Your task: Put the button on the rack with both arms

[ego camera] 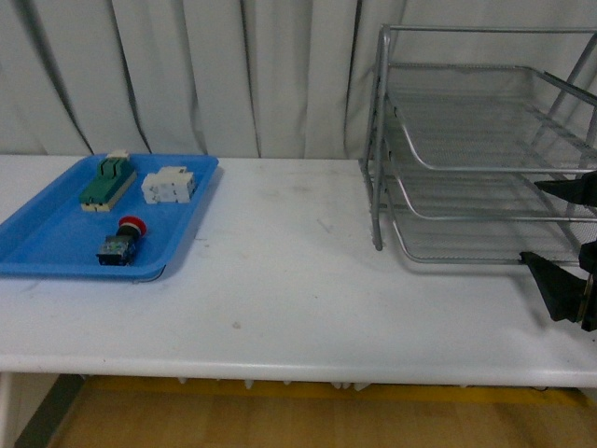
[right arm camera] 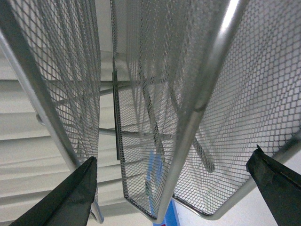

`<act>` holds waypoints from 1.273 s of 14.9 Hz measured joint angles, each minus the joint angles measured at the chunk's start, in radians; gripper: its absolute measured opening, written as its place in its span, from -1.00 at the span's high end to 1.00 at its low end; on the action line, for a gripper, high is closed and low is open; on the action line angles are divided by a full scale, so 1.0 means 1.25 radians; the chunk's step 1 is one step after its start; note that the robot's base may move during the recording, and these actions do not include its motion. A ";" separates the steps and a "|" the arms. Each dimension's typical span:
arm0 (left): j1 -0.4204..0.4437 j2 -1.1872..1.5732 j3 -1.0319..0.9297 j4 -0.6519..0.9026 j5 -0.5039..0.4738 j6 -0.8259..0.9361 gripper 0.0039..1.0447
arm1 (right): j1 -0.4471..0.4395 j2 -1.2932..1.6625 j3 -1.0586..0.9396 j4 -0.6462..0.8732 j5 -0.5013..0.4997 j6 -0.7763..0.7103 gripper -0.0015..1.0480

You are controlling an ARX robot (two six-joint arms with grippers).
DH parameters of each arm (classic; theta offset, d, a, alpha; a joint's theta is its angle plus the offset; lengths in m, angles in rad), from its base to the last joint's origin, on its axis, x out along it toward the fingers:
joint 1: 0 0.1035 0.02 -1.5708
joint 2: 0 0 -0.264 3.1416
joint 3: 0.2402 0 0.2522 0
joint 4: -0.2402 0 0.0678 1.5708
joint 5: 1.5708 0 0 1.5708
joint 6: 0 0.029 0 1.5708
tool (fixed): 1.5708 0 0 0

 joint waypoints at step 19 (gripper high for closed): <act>0.000 0.000 0.000 0.000 0.000 0.000 -0.88 | -0.038 -0.035 -0.158 0.036 -0.056 -0.023 0.91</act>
